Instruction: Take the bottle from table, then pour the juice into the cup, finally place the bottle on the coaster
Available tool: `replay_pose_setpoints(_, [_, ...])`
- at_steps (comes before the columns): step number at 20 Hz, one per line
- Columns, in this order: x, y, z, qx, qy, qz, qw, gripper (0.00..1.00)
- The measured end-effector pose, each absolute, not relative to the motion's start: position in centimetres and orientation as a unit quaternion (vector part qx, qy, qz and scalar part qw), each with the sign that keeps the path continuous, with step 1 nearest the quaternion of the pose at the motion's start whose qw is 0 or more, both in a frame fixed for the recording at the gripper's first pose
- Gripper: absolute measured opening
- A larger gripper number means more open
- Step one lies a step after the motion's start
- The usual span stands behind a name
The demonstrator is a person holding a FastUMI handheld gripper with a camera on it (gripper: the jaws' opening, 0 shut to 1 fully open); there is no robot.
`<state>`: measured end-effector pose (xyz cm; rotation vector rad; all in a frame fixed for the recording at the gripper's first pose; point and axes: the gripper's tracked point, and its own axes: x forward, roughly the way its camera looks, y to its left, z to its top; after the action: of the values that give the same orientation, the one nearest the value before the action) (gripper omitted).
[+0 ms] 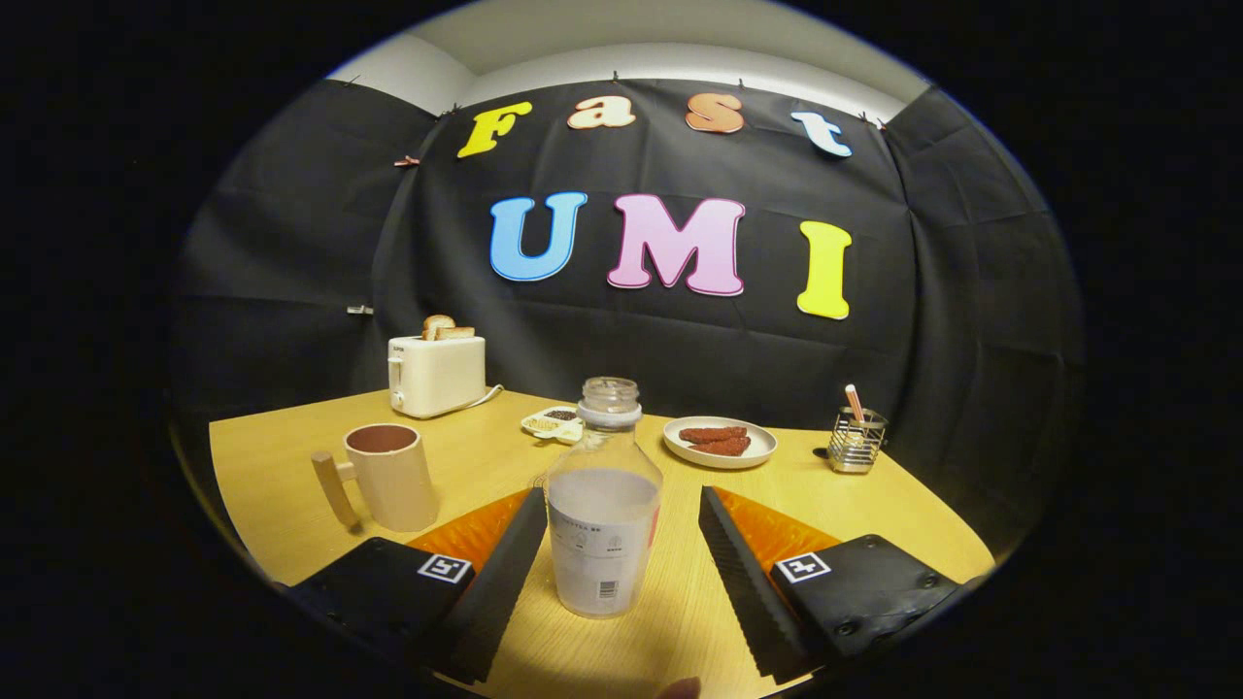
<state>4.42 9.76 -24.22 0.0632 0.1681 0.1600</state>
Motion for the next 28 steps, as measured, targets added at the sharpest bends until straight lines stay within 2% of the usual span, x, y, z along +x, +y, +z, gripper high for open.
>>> replay_pose_setpoints(9, [7.0, 10.4, -27.1, 0.072, 0.095, 0.041, 0.992, 0.97])
replay_pose_setpoints(11, [7.5, 10.2, -27.4, 0.071, 0.104, 0.031, 0.992, 0.89])
replay_pose_setpoints(12, [7.9, 10.3, -27.4, 0.065, 0.106, 0.034, 0.992, 0.79])
replay_pose_setpoints(15, [8.1, 10.6, -27.2, 0.058, 0.138, 0.049, 0.988, 0.77])
replay_pose_setpoints(17, [8.1, 10.2, -26.3, 0.058, 0.152, 0.052, 0.985, 0.75])
replay_pose_setpoints(18, [8.0, 10.3, -25.4, 0.045, 0.149, 0.060, 0.986, 0.72])
replay_pose_setpoints(22, [8.2, 10.4, -21.4, -0.034, 0.123, 0.086, 0.988, 0.71])
replay_pose_setpoints(28, [8.9, 10.6, -16.0, -0.157, 0.117, 0.040, 0.980, 0.70])
